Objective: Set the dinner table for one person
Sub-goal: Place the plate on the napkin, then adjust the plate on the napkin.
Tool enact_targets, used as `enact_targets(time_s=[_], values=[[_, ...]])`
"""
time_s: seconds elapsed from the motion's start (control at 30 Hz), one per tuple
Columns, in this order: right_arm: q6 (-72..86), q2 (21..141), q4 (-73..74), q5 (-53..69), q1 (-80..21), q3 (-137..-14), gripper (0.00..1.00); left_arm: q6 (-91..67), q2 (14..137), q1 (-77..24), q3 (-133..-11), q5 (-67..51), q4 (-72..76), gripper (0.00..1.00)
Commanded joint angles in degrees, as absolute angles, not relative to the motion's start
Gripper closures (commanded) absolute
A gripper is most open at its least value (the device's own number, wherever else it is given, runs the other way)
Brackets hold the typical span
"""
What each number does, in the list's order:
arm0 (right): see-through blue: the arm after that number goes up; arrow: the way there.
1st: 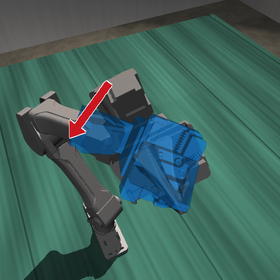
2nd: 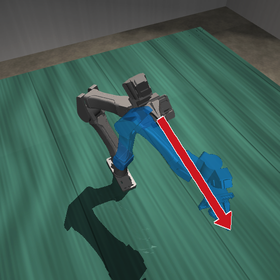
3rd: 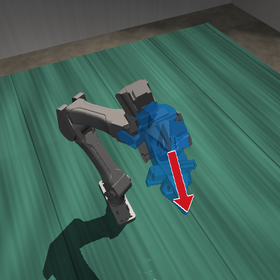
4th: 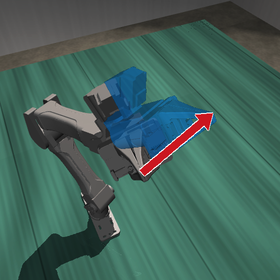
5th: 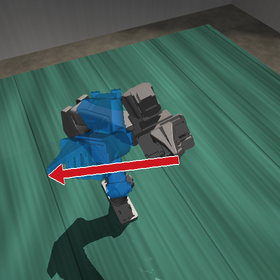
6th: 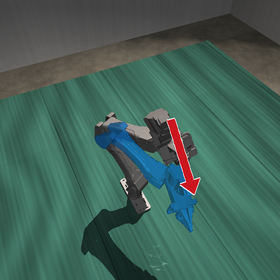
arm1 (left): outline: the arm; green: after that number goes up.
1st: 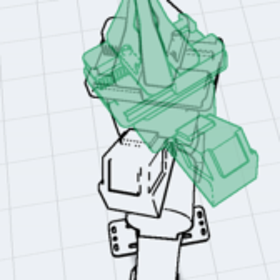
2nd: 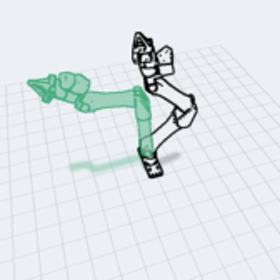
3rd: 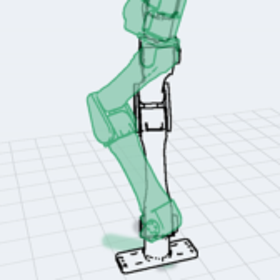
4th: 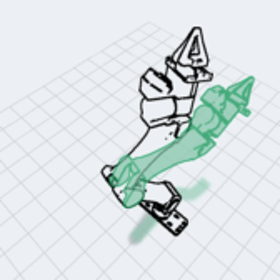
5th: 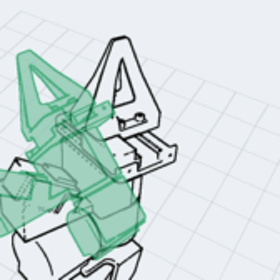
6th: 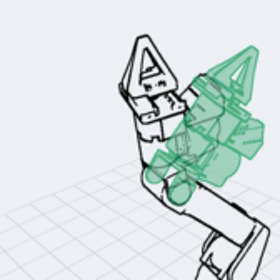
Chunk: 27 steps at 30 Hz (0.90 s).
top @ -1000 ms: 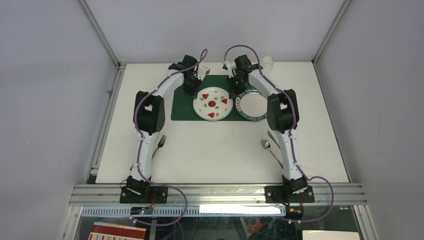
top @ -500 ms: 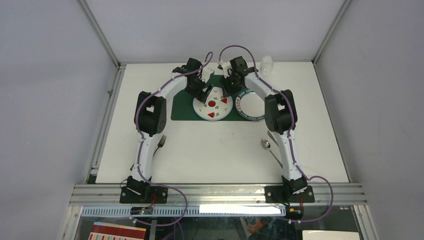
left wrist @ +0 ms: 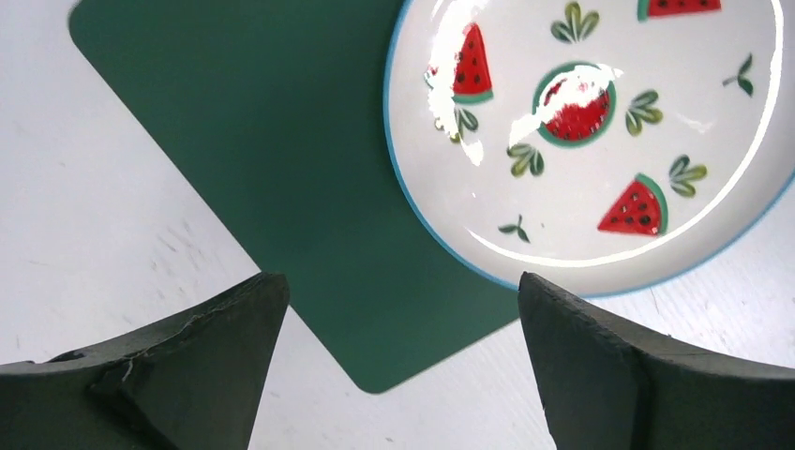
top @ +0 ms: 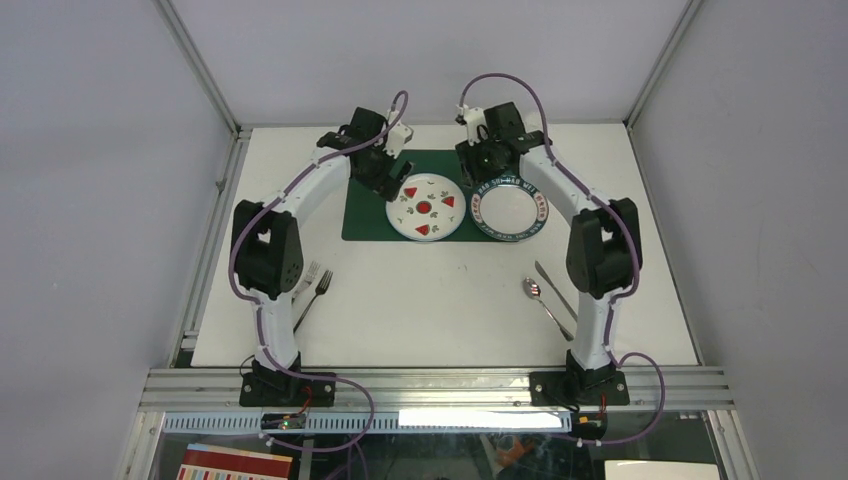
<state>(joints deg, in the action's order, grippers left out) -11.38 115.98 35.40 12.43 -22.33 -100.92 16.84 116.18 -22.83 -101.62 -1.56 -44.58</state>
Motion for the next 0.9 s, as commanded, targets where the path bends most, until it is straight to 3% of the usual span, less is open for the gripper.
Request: enact_targets(time_s=[0.0, 0.4, 0.87], values=[[-6.2, 108.5, 33.3, 14.8, -22.3, -93.5, 0.54, 14.7, 112.7, -22.8, -96.6, -5.2, -42.8, 0.01], [14.0, 109.1, 18.3, 12.9, -22.8, -78.1, 0.55, 7.6, 116.7, -21.4, -91.2, -23.1, -36.8, 0.02], [23.4, 110.0, 14.2, 15.7, -23.8, -80.3, 0.55, 4.4, 116.8, -18.8, -94.7, -18.1, -34.4, 0.01]])
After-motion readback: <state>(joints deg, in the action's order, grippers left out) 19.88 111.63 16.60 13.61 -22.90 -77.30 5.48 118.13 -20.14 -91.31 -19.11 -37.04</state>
